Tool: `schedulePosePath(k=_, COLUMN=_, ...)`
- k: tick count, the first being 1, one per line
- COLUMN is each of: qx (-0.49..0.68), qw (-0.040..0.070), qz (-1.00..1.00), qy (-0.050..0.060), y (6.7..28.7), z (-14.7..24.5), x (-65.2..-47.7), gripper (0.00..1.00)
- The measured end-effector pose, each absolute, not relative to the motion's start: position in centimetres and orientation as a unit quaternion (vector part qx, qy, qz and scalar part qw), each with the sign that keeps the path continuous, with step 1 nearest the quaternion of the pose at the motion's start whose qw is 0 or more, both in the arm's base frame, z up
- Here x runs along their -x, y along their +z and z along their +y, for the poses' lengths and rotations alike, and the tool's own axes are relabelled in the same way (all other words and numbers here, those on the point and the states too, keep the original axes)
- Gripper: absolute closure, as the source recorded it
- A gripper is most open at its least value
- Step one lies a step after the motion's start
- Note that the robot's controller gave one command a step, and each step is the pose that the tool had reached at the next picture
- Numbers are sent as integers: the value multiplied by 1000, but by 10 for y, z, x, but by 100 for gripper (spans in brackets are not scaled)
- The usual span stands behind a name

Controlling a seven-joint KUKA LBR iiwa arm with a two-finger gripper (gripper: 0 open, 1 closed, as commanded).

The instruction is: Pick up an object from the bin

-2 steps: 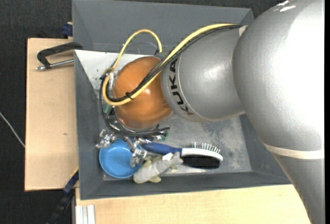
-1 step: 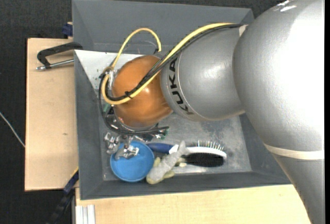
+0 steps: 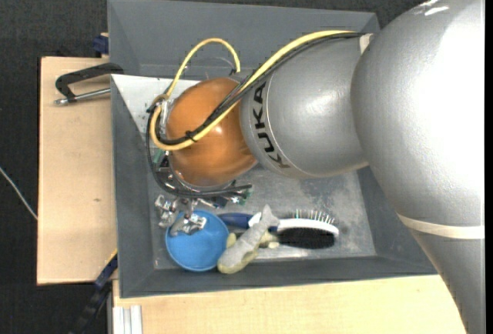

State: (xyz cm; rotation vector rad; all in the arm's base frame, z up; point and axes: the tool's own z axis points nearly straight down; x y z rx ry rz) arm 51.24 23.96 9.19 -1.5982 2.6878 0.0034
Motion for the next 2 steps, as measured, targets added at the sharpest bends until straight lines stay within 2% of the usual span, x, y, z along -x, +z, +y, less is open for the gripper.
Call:
schedulePosePath(k=1, qx=510, qw=6, qz=860, qy=1, y=104, z=242, x=-514, gripper=100)
schedulePosePath(k=2, qx=509, qw=7, qz=860, qy=0, y=189, z=244, x=-517, gripper=100)
